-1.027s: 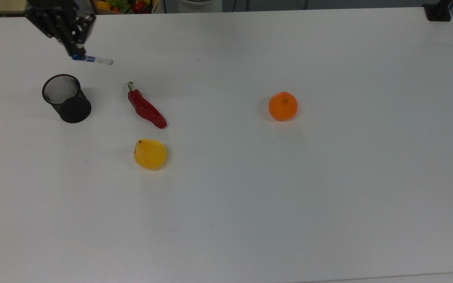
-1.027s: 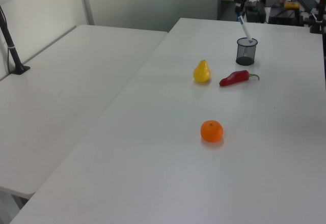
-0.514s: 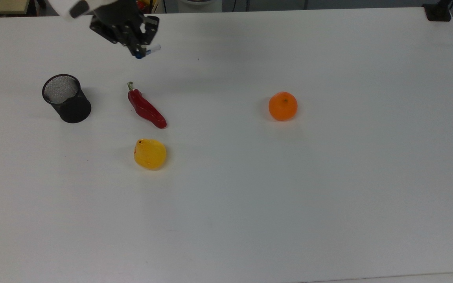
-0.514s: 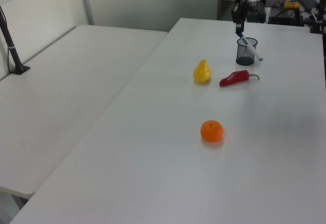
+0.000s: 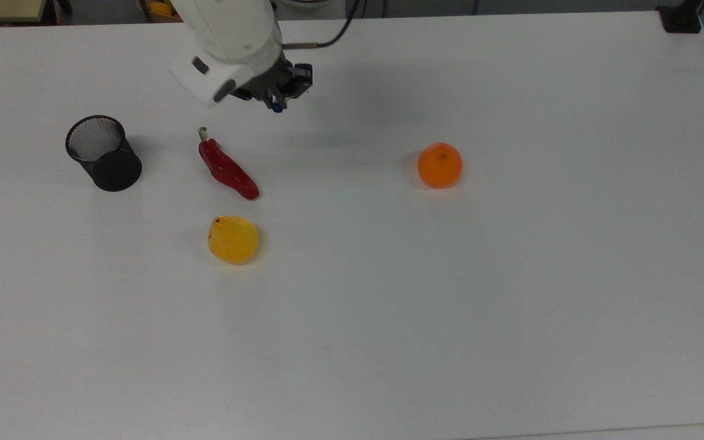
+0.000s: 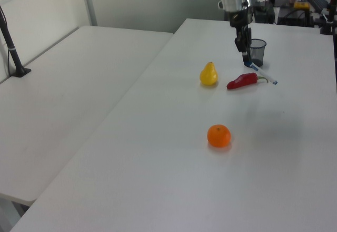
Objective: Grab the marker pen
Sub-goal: 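Carry the marker away from the cup and lower it to the table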
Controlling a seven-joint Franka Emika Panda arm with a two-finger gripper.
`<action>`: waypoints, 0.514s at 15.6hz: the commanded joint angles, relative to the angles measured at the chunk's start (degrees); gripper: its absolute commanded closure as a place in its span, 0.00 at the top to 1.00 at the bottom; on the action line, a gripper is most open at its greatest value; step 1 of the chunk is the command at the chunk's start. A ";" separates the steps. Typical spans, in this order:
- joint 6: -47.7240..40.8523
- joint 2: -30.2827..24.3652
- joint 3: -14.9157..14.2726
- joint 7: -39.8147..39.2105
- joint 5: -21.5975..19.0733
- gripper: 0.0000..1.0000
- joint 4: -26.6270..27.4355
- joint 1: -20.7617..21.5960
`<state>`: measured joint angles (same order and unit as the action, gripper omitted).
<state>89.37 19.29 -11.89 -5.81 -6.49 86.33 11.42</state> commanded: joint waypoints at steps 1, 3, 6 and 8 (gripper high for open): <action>-1.31 2.85 0.46 0.01 2.10 0.00 0.77 2.55; -1.13 4.70 1.16 0.10 2.97 0.00 1.30 3.34; -0.78 6.90 3.44 1.16 5.61 0.00 2.35 3.61; -0.61 8.57 4.15 1.33 6.84 0.00 2.44 3.70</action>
<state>89.36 26.50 -8.66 -5.45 -1.82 88.11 14.61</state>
